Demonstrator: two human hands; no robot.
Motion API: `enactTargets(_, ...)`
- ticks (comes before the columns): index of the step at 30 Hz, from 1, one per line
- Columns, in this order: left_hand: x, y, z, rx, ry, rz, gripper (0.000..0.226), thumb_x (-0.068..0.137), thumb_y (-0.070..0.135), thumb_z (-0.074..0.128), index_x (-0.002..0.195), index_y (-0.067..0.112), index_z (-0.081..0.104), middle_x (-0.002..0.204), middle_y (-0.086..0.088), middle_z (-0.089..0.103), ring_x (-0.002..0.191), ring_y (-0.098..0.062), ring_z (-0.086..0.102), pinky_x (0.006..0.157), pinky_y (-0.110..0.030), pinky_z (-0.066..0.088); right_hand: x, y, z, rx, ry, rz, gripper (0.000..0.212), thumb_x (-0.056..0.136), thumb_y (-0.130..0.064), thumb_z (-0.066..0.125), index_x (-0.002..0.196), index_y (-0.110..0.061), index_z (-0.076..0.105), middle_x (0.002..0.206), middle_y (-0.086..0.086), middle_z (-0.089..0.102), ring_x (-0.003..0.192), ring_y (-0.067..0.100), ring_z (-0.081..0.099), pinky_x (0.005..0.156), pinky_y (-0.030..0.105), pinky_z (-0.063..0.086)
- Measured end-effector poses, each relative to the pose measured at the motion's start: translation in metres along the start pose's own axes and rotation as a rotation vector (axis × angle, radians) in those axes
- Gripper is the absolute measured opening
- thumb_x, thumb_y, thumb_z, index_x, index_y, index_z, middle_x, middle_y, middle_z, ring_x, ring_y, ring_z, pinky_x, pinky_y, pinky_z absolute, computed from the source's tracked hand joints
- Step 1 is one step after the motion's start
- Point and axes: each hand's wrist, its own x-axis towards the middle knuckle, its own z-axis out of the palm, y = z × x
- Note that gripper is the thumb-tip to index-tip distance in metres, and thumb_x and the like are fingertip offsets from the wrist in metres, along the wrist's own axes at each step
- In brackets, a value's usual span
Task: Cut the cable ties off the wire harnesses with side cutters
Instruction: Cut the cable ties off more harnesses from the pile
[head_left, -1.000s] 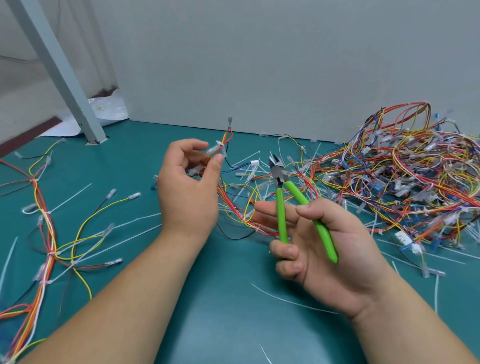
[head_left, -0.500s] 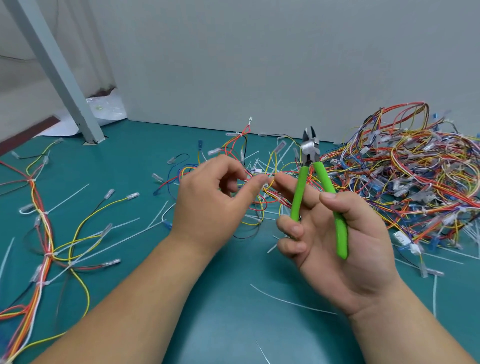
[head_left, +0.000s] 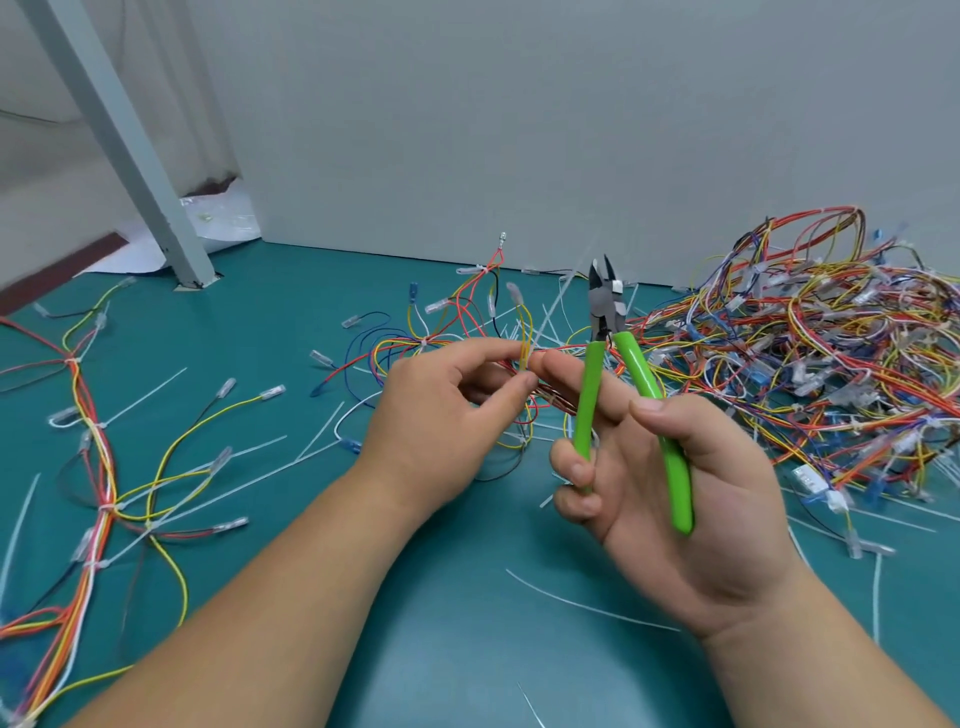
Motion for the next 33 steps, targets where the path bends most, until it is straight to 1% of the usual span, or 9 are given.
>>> enactTargets(4,0.0,0.001,0.002,-0.116,0.041,-0.069,0.018,0.081,0.024,0.078,0.091,0.037,0.071,0.079,0.004,0.076,0.072,-0.017,0.075,0.07,-0.027,0.059,0.002,0.002,-0.002,-0.167,0.166,-0.058,0.061,0.07,-0.032,0.068,0.129,-0.017,0.068,0.124,-0.002,0.068,0.066,0.015,0.048,0.055,0.027,0.034)
enactTargets(7,0.001,0.004,0.002,-0.16,0.035,-0.086,0.018,0.084,0.015,0.081,0.088,0.029,0.071,0.077,0.001,0.076,0.069,-0.016,0.073,0.064,-0.02,0.055,0.002,0.004,0.0,-0.343,0.195,-0.106,0.055,0.063,-0.044,0.07,0.117,-0.032,0.074,0.107,-0.003,0.068,0.067,0.013,0.05,0.057,0.026,0.034)
enactTargets(10,0.003,0.007,0.002,-0.203,0.038,-0.088,0.021,0.085,0.008,0.08,0.084,0.026,0.069,0.074,0.005,0.075,0.064,-0.009,0.069,0.061,-0.016,0.053,0.002,0.005,0.002,-0.428,0.196,-0.129,0.053,0.064,-0.046,0.07,0.116,-0.036,0.073,0.095,-0.002,0.061,0.069,0.014,0.049,0.057,0.026,0.037)
enactTargets(13,0.004,0.008,0.002,-0.237,0.054,-0.101,0.02,0.085,0.005,0.08,0.084,0.022,0.069,0.07,0.005,0.073,0.062,-0.006,0.067,0.058,-0.015,0.052,0.002,0.006,0.003,-0.657,0.288,-0.196,0.044,0.068,-0.053,0.067,0.11,-0.04,0.071,0.082,-0.007,0.058,0.072,0.015,0.049,0.066,0.034,0.038)
enactTargets(14,0.004,0.007,0.002,-0.238,0.063,-0.105,0.02,0.085,0.006,0.08,0.084,0.022,0.068,0.07,0.005,0.073,0.062,-0.007,0.067,0.058,-0.016,0.052,0.002,0.007,0.003,-0.738,0.333,-0.225,0.04,0.069,-0.054,0.067,0.107,-0.039,0.071,0.084,-0.011,0.062,0.075,0.013,0.053,0.07,0.034,0.041)
enactTargets(16,0.005,0.006,0.001,-0.221,0.08,-0.114,0.019,0.085,0.008,0.08,0.084,0.023,0.068,0.072,0.002,0.075,0.062,-0.01,0.069,0.059,-0.017,0.052,0.003,0.008,0.001,-0.85,0.422,-0.262,0.032,0.072,-0.052,0.069,0.102,-0.039,0.07,0.091,-0.019,0.068,0.082,0.003,0.06,0.077,0.021,0.045)
enactTargets(19,0.004,0.006,0.001,-0.214,0.086,-0.14,0.014,0.088,0.011,0.077,0.087,0.022,0.068,0.074,-0.001,0.077,0.065,-0.016,0.075,0.061,-0.018,0.053,0.005,0.007,-0.001,-0.96,0.475,-0.255,0.03,0.072,-0.049,0.071,0.101,-0.041,0.069,0.096,-0.024,0.067,0.091,-0.002,0.062,0.072,0.006,0.04)
enactTargets(23,0.004,0.007,0.002,-0.24,0.077,-0.166,0.013,0.091,0.011,0.074,0.09,0.022,0.067,0.075,-0.003,0.077,0.067,-0.02,0.076,0.061,-0.018,0.053,0.004,0.011,-0.004,-1.143,0.46,-0.271,0.037,0.071,-0.049,0.07,0.106,-0.037,0.069,0.094,-0.011,0.064,0.072,0.003,0.053,0.071,0.019,0.039)
enactTargets(33,0.004,0.006,0.001,-0.204,0.112,-0.143,0.015,0.09,0.013,0.076,0.088,0.025,0.067,0.074,0.003,0.077,0.061,-0.013,0.073,0.06,-0.015,0.051,0.005,0.016,-0.005,-1.166,0.441,-0.332,0.033,0.069,-0.047,0.069,0.1,-0.054,0.064,0.096,-0.015,0.062,0.067,0.004,0.055,0.064,0.012,0.039)
